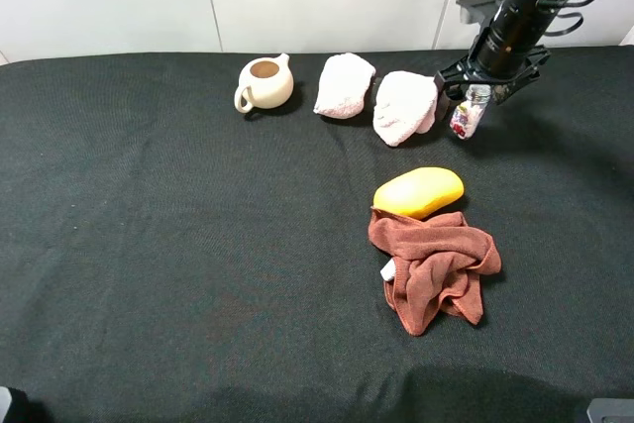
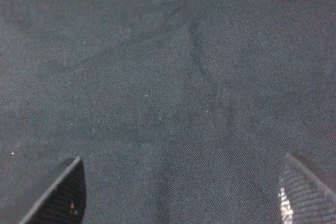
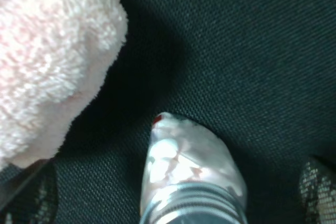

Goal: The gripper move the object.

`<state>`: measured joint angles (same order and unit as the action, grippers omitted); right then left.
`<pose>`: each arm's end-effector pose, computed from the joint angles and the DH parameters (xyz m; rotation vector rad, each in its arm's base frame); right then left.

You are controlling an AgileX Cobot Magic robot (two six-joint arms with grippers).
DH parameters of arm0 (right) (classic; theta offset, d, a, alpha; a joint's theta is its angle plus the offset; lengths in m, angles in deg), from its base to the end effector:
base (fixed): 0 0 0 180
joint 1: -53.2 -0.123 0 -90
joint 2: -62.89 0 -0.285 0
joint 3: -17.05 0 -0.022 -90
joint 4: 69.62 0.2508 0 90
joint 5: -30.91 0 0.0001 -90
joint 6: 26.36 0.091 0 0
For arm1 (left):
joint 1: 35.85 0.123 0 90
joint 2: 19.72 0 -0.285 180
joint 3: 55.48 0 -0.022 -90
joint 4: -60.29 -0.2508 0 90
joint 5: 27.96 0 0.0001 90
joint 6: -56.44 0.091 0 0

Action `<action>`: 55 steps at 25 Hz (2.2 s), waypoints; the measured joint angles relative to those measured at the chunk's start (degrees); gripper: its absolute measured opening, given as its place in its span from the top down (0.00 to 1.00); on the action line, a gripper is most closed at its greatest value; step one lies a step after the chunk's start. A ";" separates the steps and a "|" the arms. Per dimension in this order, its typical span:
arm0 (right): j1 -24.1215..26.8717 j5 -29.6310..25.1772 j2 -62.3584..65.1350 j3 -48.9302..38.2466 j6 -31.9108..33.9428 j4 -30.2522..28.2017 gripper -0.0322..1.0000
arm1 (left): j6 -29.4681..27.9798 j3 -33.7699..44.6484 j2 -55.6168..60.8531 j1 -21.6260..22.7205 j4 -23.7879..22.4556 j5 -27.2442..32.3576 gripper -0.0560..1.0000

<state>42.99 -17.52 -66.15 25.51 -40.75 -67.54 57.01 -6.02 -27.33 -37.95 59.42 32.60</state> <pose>0.4167 0.0776 0.1464 -0.5972 2.8876 0.0331 -0.0033 0.0013 0.2733 0.0473 2.0524 0.0016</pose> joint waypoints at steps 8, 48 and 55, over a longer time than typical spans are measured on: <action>0.00 -2.25 7.44 0.00 -0.16 0.51 0.30 | 0.00 0.00 0.00 0.00 0.00 0.00 0.25; 0.00 -21.49 82.02 -14.01 13.61 -11.38 0.30 | 0.00 0.00 0.00 0.00 0.00 0.00 0.25; 0.00 -21.65 96.92 -26.23 14.69 -11.14 0.30 | 0.00 0.00 0.00 0.00 0.00 0.00 0.25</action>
<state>42.99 -39.17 30.77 -0.72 -26.06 -78.68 57.01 -6.02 -27.33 -37.95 59.42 32.60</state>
